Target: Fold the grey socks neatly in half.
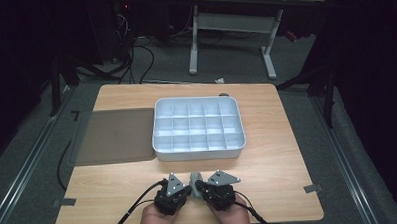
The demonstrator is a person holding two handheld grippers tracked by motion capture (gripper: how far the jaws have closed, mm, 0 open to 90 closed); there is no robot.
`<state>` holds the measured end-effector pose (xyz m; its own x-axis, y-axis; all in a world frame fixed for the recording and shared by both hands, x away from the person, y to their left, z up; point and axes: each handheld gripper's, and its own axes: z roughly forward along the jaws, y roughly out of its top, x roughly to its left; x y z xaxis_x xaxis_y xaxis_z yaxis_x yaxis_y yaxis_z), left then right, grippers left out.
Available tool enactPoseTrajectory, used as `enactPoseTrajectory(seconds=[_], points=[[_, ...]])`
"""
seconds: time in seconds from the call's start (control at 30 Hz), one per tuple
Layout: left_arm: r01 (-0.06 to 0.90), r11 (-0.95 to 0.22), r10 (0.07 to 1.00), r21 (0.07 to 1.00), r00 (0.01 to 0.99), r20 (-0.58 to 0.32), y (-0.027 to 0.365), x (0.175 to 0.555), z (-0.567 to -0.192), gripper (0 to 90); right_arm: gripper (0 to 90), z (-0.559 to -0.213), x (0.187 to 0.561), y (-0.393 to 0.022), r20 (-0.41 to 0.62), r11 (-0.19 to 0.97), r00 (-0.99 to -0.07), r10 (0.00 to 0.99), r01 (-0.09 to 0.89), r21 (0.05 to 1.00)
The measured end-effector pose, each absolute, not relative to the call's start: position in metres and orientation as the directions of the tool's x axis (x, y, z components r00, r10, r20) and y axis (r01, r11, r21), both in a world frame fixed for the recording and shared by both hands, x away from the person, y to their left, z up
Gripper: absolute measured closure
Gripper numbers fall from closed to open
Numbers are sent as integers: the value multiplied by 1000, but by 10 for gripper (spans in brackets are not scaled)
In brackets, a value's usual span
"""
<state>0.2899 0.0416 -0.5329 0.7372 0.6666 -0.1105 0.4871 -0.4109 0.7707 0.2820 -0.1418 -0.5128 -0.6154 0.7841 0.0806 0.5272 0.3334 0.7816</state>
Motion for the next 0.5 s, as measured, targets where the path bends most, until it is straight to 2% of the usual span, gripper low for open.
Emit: enactPoseTrajectory(seconds=[0.33, 0.5], points=[[487, -429, 669, 761, 737, -94, 40, 290, -533, 899, 900, -523, 277, -145, 159, 276, -606, 780, 561, 780], [502, -400, 682, 767, 722, -118, 47, 291, -533, 862, 900, -527, 279, -147, 200, 253, -609, 768, 575, 778]])
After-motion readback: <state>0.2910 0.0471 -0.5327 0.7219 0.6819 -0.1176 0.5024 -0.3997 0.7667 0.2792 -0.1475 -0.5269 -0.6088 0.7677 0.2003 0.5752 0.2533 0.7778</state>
